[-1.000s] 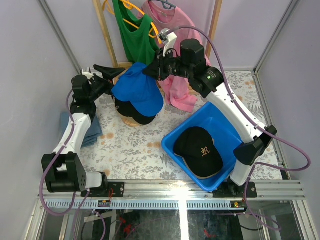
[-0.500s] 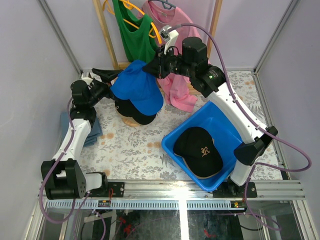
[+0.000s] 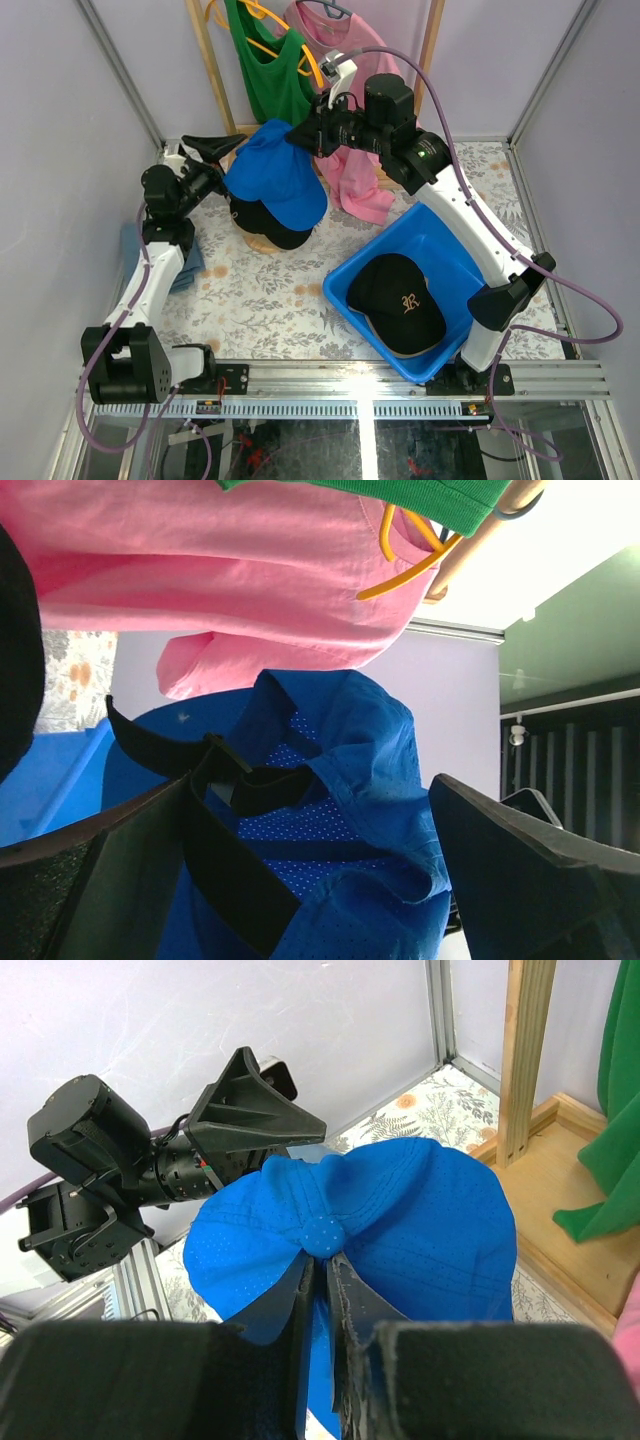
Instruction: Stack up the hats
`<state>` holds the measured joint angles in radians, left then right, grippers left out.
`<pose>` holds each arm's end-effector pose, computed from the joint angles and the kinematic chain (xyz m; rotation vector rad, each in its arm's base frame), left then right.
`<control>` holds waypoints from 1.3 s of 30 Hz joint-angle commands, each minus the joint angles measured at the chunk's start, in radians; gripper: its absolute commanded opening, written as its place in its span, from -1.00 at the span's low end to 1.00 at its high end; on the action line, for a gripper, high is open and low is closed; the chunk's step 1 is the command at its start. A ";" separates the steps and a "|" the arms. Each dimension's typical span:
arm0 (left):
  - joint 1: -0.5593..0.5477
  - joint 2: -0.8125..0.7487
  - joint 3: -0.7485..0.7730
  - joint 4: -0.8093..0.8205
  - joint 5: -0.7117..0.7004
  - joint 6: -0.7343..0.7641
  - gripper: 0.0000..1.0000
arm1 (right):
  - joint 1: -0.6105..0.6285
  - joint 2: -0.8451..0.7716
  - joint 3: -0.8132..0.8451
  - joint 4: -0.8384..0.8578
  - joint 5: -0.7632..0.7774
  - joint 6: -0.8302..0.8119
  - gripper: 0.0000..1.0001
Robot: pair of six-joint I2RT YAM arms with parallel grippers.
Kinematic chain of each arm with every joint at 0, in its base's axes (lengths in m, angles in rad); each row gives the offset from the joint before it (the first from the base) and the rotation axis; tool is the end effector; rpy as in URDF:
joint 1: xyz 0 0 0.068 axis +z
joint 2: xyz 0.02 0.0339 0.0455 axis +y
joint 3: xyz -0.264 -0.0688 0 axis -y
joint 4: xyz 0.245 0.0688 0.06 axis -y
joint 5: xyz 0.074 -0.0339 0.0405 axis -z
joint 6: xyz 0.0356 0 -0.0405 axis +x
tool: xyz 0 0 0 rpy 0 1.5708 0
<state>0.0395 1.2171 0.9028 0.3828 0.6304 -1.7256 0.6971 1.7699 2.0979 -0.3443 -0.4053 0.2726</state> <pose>0.2832 -0.0098 0.3495 -0.9462 1.5553 -1.7472 0.2912 0.2621 0.5063 -0.6774 1.5513 1.0624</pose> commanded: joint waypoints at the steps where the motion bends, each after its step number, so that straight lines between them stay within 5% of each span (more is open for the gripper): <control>1: -0.011 -0.008 -0.018 0.133 0.022 -0.079 0.91 | -0.009 -0.036 0.005 0.089 -0.011 -0.005 -0.76; 8: -0.021 -0.004 -0.021 0.203 0.017 -0.158 0.81 | -0.017 -0.041 -0.020 0.094 -0.014 -0.012 -0.77; 39: -0.066 0.030 -0.034 0.245 -0.028 -0.202 0.96 | -0.093 -0.069 -0.085 0.227 -0.098 0.134 -0.81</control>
<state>-0.0193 1.2289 0.8352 0.5461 0.6235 -1.8950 0.6029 1.7699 2.0384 -0.2008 -0.4526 0.3691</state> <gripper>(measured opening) 0.982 0.101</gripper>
